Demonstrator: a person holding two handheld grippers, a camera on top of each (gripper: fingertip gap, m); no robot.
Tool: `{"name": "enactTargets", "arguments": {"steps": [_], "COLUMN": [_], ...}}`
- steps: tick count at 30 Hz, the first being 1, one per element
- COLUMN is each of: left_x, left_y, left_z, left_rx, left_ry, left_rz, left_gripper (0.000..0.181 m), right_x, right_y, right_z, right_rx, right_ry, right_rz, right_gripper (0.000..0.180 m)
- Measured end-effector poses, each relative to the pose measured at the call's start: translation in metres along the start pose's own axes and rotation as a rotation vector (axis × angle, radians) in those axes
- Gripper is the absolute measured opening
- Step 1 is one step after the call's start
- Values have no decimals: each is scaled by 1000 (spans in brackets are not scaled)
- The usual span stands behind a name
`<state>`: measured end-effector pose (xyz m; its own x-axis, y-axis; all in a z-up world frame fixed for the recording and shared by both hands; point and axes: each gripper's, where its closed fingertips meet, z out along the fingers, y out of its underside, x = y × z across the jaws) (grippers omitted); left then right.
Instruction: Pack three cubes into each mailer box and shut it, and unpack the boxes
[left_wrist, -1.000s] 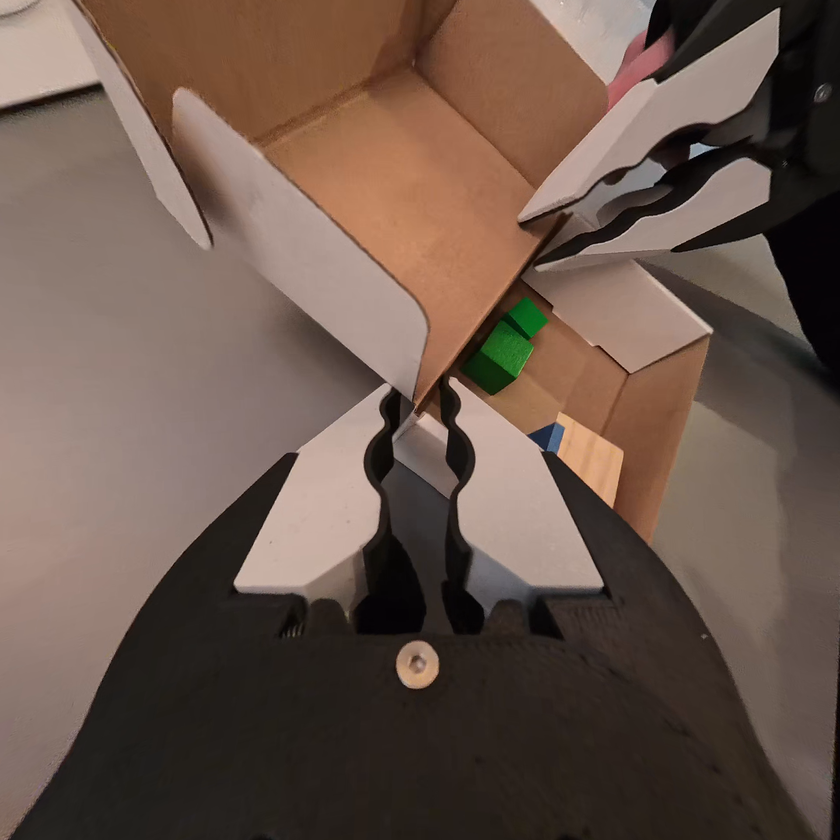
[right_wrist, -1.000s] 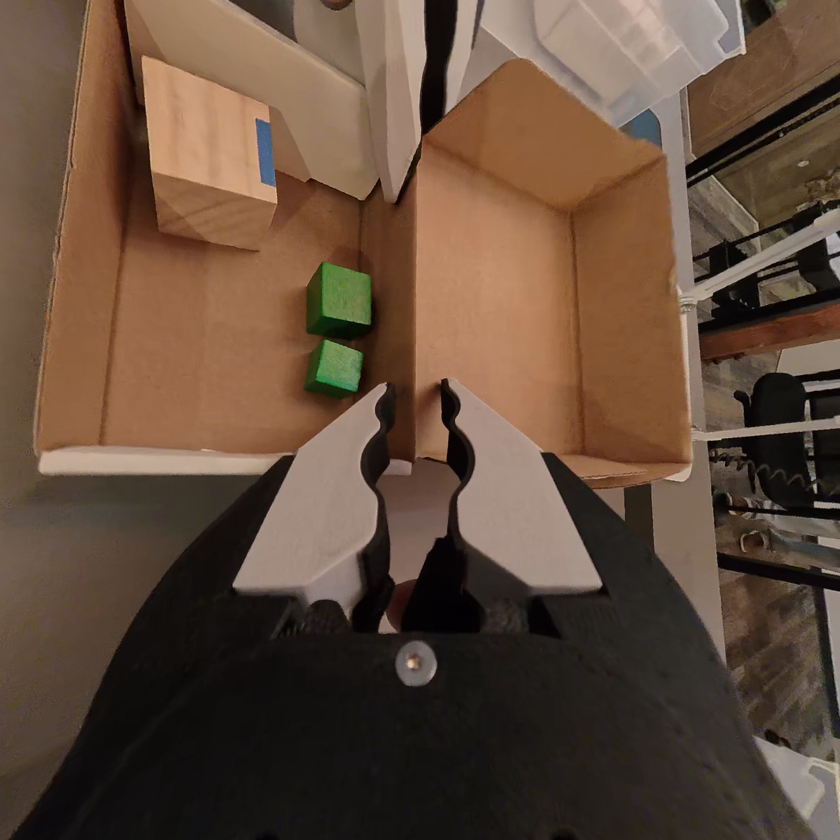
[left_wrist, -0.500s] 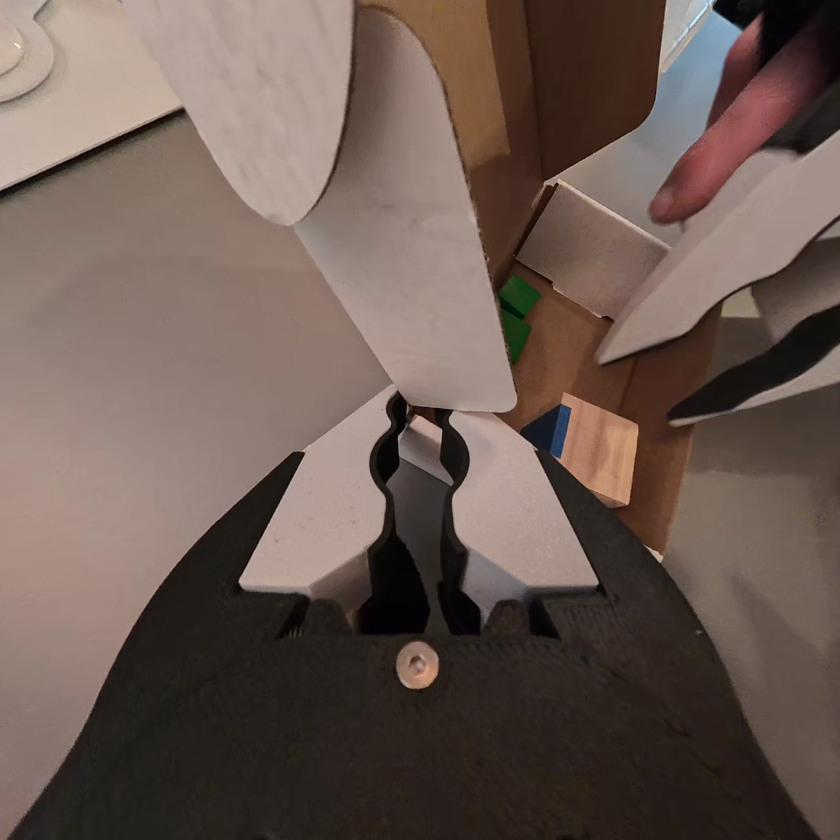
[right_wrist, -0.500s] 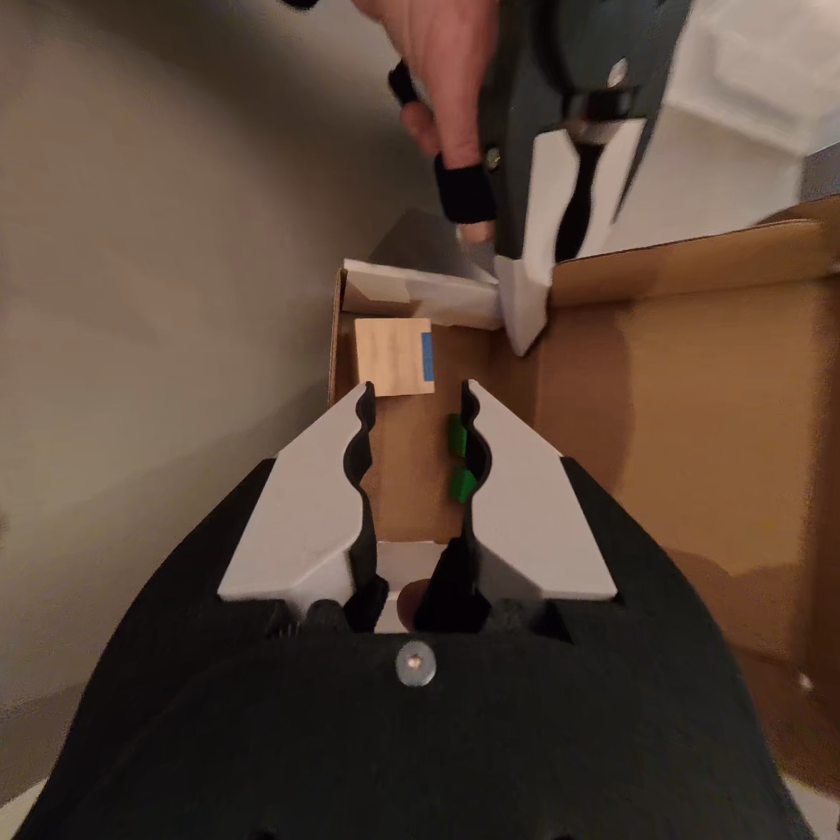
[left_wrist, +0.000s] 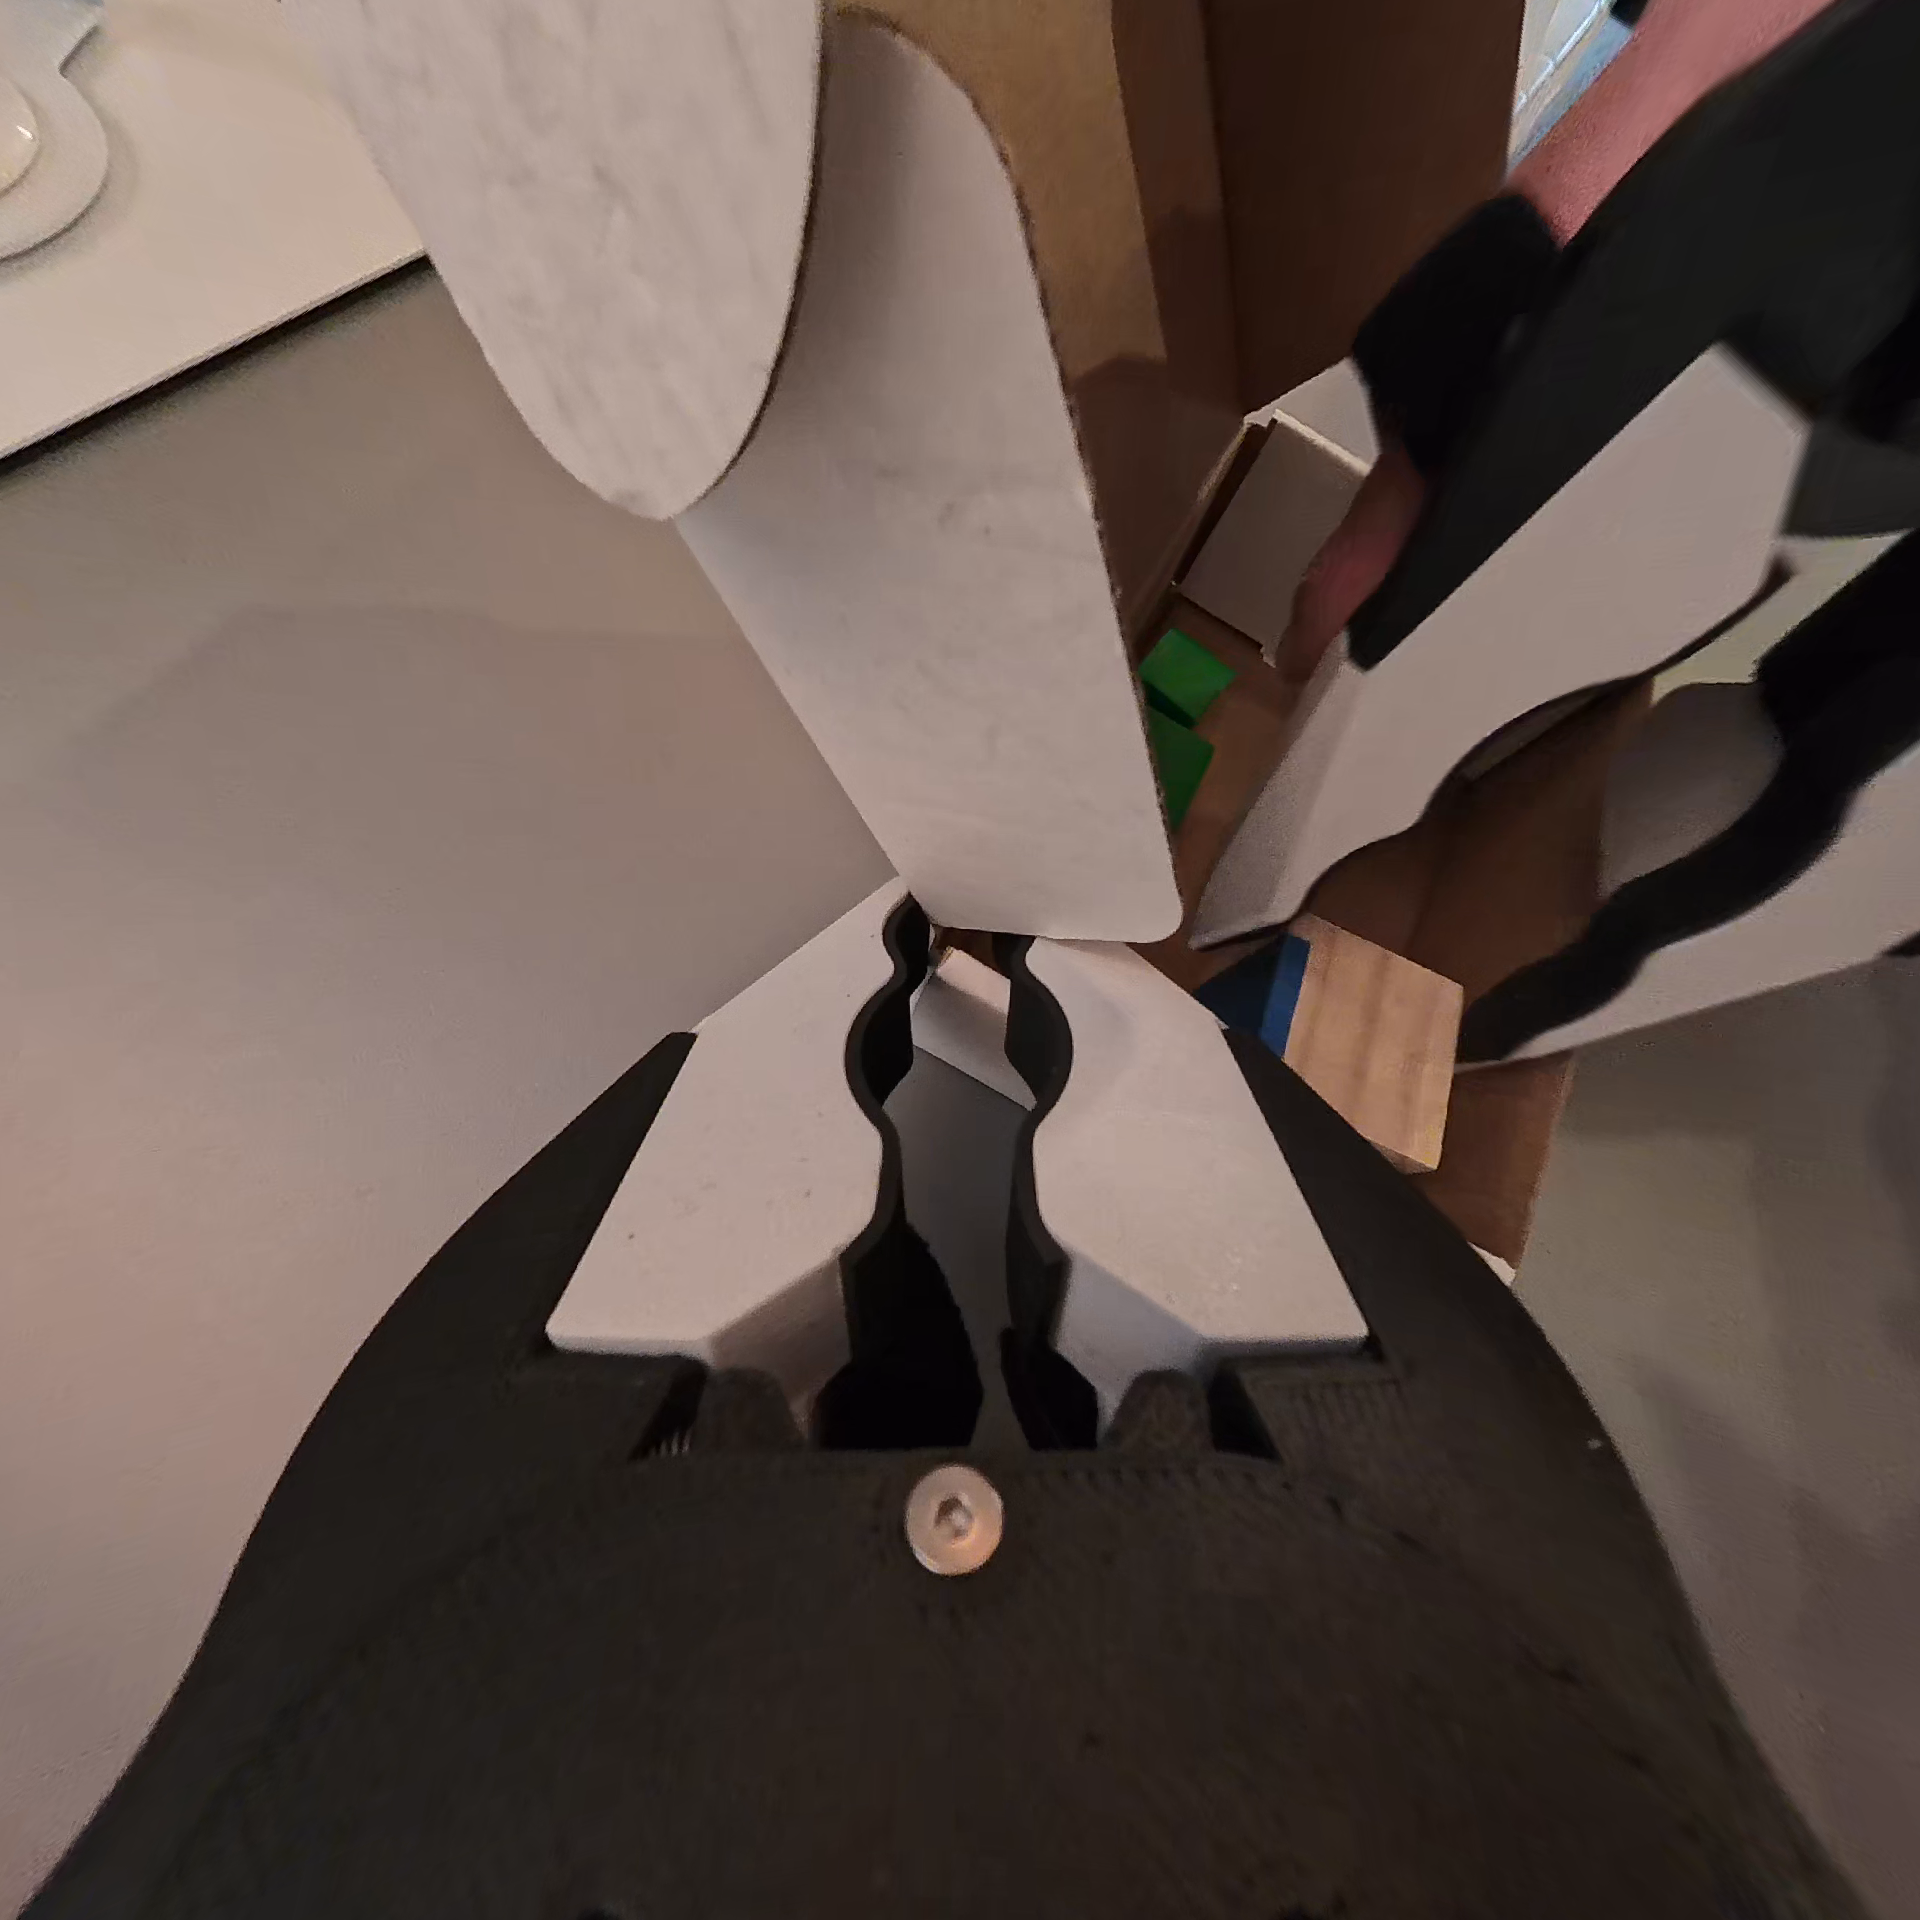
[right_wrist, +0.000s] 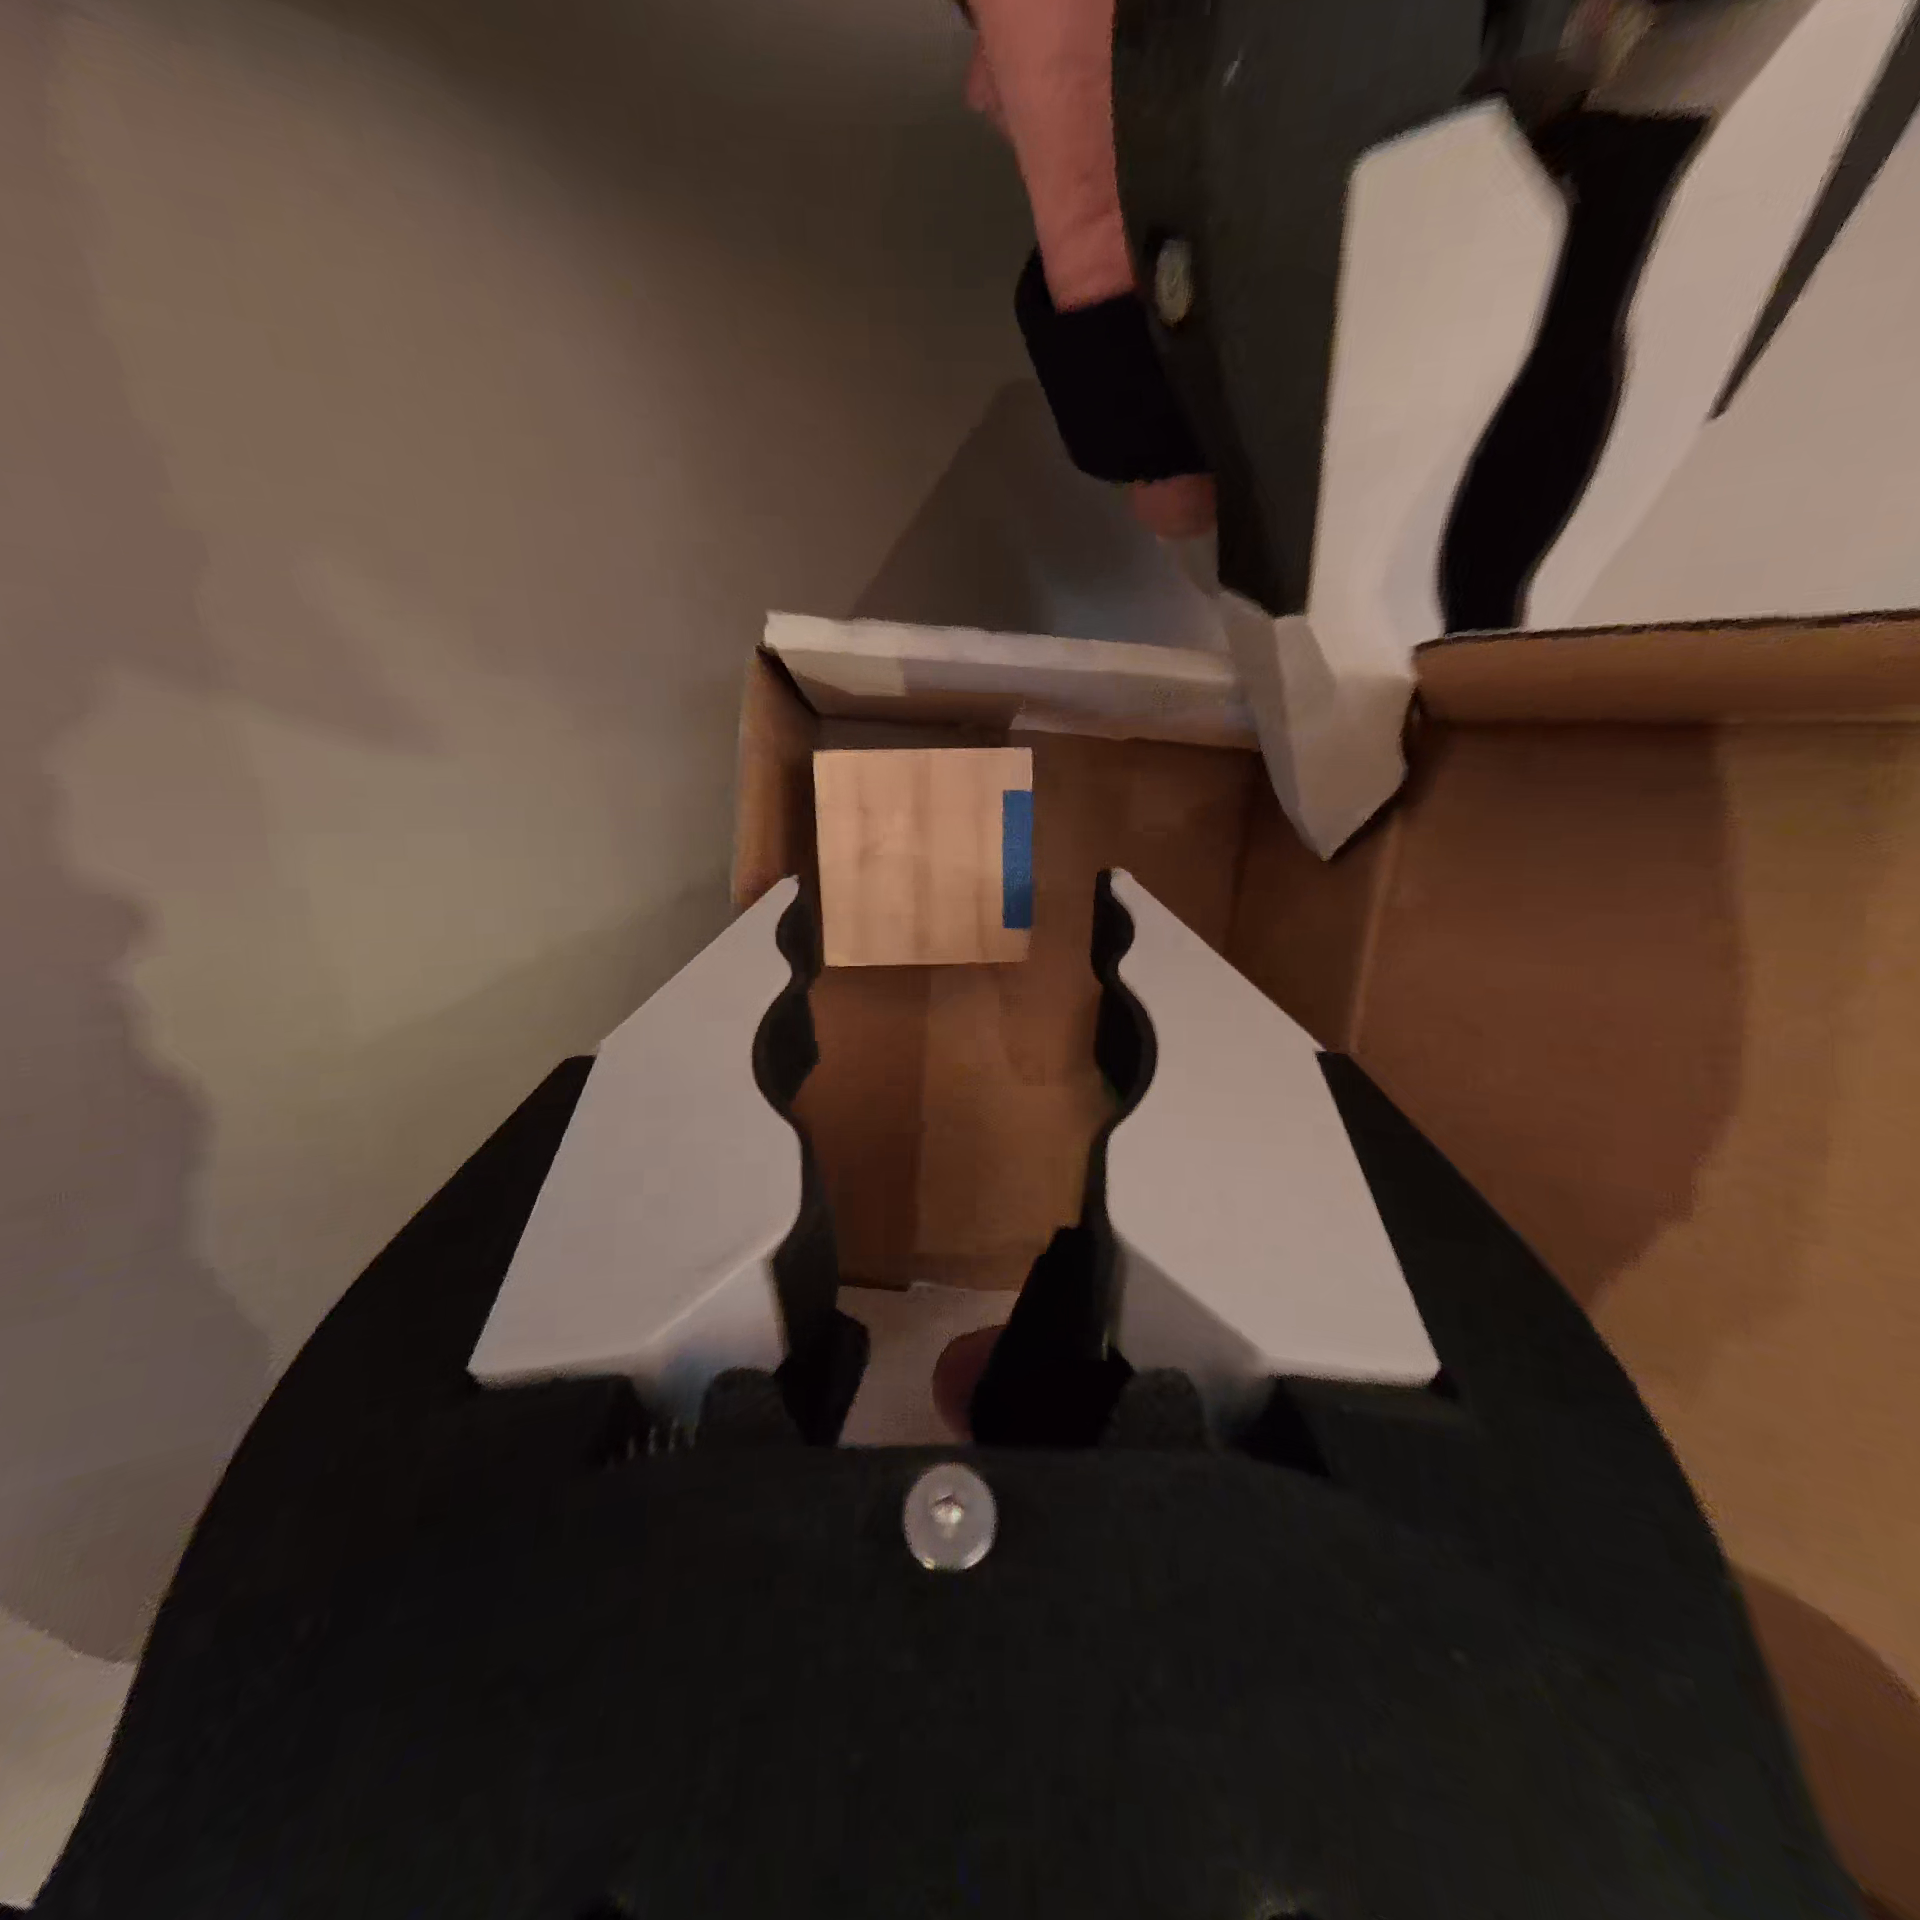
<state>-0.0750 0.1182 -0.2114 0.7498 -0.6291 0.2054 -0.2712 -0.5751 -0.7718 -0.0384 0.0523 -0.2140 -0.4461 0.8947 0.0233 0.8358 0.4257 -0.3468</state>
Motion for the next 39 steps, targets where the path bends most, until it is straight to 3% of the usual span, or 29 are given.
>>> {"name": "enactTargets", "arguments": {"steps": [11, 15, 19, 21, 24, 28, 33, 39], "left_x": [-1, -1, -1, -1, 0, 0, 0, 1], "left_y": [1, 1, 1, 0, 0, 0, 0, 0], "left_z": [-1, -1, -1, -1, -1, 0, 0, 1], "left_rx": [5, 10, 17, 15, 13, 10, 7, 4], "left_ry": [-10, -11, -9, -8, -5, -7, 0, -2], "left_rz": [3, 2, -1, 2, 3, 8, 0, 3], "left_gripper": [9, 9, 9, 9, 9, 9, 9, 9], "right_x": [9, 16, 31, 43, 72, 100, 112, 120], "right_y": [6, 3, 21, 43, 107, 201, 279, 327], "right_z": [6, -26, -96, -141, -200, -241, -228, -153], "right_rx": [-12, 114, 264, 307, 193, 46, -88, -213], "right_ry": [92, 149, 247, 323, 497, 573, 504, 326], "right_rz": [-38, -12, 37, 70, 141, 276, 412, 393], "right_gripper": [44, 44, 43, 43, 43, 44, 43, 43]}}
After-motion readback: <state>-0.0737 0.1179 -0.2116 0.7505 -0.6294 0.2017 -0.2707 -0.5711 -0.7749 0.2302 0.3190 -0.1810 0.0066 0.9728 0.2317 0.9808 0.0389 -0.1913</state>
